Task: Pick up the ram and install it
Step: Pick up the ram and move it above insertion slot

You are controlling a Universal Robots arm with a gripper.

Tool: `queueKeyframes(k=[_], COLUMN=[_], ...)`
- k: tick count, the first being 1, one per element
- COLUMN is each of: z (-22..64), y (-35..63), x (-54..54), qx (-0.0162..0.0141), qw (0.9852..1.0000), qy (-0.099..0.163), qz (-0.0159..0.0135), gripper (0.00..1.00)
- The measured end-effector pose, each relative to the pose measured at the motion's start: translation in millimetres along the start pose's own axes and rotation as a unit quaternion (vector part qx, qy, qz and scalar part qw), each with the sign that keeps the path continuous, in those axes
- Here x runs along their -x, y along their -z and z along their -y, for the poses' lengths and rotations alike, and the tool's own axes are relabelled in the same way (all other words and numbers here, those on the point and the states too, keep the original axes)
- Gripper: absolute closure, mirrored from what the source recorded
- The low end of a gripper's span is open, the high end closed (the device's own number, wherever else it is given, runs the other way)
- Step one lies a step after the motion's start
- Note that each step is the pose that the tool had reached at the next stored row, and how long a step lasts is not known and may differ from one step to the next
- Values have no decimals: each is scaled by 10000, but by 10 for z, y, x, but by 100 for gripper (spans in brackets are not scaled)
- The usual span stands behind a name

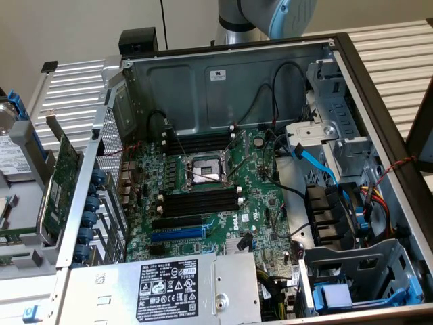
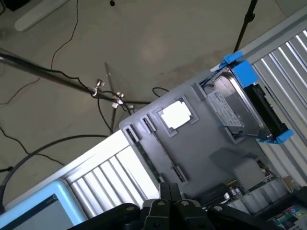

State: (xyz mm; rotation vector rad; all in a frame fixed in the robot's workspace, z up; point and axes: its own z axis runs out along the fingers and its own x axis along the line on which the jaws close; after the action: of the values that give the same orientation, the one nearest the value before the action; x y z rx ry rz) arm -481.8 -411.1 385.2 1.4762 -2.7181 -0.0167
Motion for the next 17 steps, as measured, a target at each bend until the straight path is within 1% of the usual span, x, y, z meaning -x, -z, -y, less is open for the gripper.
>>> queueKeyframes(k=[2, 5, 9, 11, 13, 17], z=[0, 0, 0, 0, 0, 0], y=[0, 0, 0, 0, -1, -1], x=[0, 0, 0, 0, 0, 0], qx=[-7, -20, -36, -44, -52, -75], qw=[9998, 9990, 9966, 9950, 9930, 9881], qy=[179, 452, 818, 999, 1178, 1536], qz=[-5, -13, -23, -28, -33, -41], gripper=[89, 89, 89, 89, 89, 89])
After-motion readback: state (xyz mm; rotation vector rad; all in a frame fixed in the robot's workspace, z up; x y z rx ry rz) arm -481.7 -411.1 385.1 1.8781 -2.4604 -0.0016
